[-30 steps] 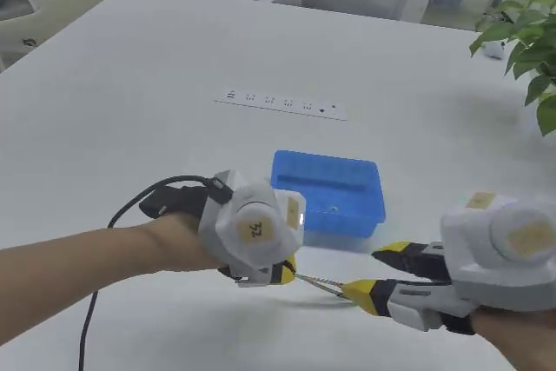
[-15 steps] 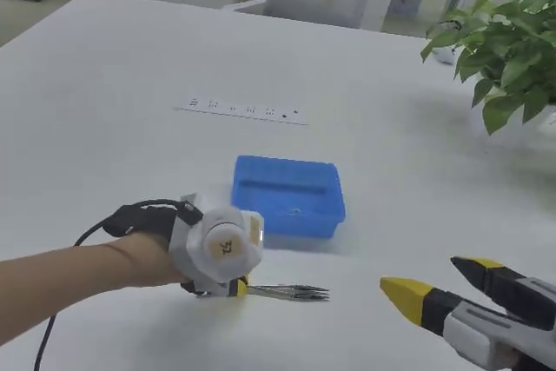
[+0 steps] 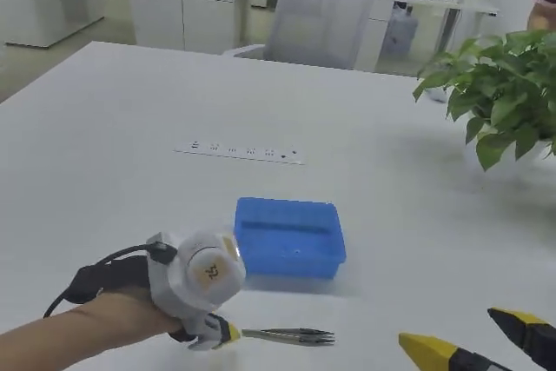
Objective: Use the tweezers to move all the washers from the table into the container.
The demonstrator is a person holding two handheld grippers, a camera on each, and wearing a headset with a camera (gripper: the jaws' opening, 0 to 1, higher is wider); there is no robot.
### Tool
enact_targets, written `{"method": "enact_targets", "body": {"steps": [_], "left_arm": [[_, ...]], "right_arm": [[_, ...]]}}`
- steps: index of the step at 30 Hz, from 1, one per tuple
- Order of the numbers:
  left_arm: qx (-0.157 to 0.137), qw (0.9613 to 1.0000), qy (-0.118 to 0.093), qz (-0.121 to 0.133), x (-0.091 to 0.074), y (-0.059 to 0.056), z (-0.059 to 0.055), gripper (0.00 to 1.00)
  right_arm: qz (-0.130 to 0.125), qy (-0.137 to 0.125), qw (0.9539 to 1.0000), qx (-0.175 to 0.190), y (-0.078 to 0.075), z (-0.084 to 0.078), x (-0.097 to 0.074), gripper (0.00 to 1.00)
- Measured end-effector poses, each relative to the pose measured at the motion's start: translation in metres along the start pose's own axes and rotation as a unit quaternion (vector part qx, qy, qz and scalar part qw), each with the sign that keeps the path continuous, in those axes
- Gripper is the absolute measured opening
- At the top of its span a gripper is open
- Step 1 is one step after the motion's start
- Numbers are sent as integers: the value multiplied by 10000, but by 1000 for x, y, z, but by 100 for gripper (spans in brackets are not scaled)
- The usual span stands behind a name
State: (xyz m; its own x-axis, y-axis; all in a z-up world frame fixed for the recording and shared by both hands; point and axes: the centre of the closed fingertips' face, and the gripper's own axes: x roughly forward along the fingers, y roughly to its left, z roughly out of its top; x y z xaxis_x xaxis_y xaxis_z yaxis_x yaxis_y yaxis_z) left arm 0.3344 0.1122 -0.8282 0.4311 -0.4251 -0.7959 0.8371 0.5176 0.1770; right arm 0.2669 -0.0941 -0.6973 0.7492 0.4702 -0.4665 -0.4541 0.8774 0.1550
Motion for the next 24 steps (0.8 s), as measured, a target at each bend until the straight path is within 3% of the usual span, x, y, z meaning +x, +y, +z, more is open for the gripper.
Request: {"method": "enact_targets", "body": {"steps": [4, 7, 12, 13, 19, 24], "left_arm": [[-545, 9981, -230, 190, -27, 0, 2, 63], [-1057, 9921, -523, 426, -49, 1, 6, 73], [-1754, 9774, -835, 830, -88, 3, 0, 84], [-1944, 9720, -950, 912, -96, 4, 0, 86], [-2499, 9535, -1079, 1293, -132, 3, -16, 99], [-2597, 9476, -1057, 1529, -151, 1, -25, 99]], "right_arm": [[-49, -165, 9997, 176, -3, 3, -3, 75], [-150, -245, 9995, 150, -6, 5, -5, 79], [-209, -328, 9991, 138, -8, 4, -7, 85], [-218, -372, 9989, 162, -8, 5, -7, 87], [-336, -531, 9974, 343, -11, 7, -6, 99], [-344, -445, 9979, 306, -11, 1, -3, 99]]}}
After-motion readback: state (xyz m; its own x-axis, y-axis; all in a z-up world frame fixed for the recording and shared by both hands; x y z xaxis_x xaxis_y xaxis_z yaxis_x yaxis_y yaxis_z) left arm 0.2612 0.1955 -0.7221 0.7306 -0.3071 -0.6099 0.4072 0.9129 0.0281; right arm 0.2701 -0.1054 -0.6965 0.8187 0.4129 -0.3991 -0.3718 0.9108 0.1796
